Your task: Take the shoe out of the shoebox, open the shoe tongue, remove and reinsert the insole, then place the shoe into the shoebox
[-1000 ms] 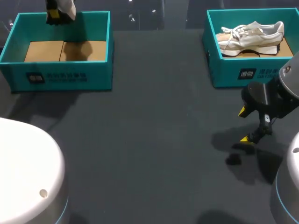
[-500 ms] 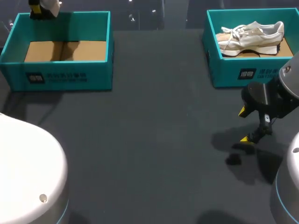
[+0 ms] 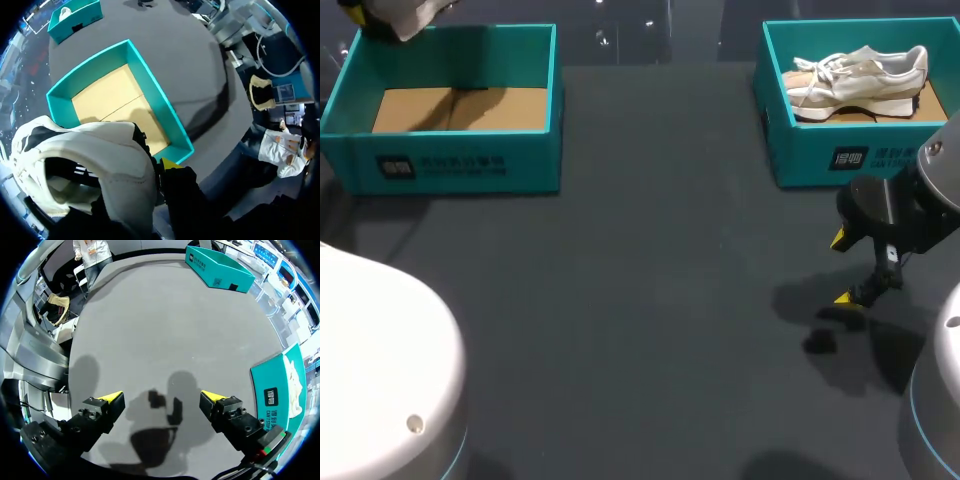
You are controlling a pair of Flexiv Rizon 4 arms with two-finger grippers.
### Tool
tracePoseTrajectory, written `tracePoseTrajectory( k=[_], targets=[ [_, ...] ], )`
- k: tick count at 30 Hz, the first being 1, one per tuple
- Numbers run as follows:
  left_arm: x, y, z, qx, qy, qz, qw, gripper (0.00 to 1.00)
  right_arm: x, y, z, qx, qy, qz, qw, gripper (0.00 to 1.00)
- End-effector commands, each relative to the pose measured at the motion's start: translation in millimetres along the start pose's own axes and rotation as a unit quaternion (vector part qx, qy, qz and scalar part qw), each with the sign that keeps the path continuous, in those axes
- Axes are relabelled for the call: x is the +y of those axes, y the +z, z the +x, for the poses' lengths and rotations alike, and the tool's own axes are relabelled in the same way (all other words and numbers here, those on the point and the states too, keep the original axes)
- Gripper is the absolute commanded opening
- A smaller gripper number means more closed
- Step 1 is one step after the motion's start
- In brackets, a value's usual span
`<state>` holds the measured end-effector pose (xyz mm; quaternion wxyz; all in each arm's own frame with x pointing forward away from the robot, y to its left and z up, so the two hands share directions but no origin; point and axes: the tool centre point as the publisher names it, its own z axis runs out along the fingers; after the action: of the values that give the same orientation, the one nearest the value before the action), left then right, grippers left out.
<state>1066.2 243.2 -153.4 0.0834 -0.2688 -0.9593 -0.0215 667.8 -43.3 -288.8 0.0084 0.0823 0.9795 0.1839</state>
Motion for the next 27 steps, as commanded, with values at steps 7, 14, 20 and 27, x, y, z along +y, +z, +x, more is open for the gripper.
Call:
tracePoseTrajectory(
  k=[7, 14, 20, 27],
  targets=[
    [1.2, 2.9, 16.4, -0.077, 0.283, -0.048, 0.955, 0.0, -0.4, 0.2, 0.8, -0.001, 0.0, 0.0, 1.0, 1.0],
    [25.5, 0.8, 24.8, -0.08, 0.438, -0.068, 0.893, 0.0, -0.4, 0.2, 0.8, -0.001, 0.0, 0.0, 1.0, 1.0],
    [25.5, 0.8, 24.8, -0.08, 0.438, -0.068, 0.893, 0.0, -0.4, 0.2, 0.8, -0.001, 0.0, 0.0, 1.0, 1.0],
    [22.4, 17.8, 16.2, -0.072, 0.462, -0.1, 0.878, 0.0, -0.4, 0.2, 0.8, -0.001, 0.0, 0.0, 1.0, 1.0]
  ],
)
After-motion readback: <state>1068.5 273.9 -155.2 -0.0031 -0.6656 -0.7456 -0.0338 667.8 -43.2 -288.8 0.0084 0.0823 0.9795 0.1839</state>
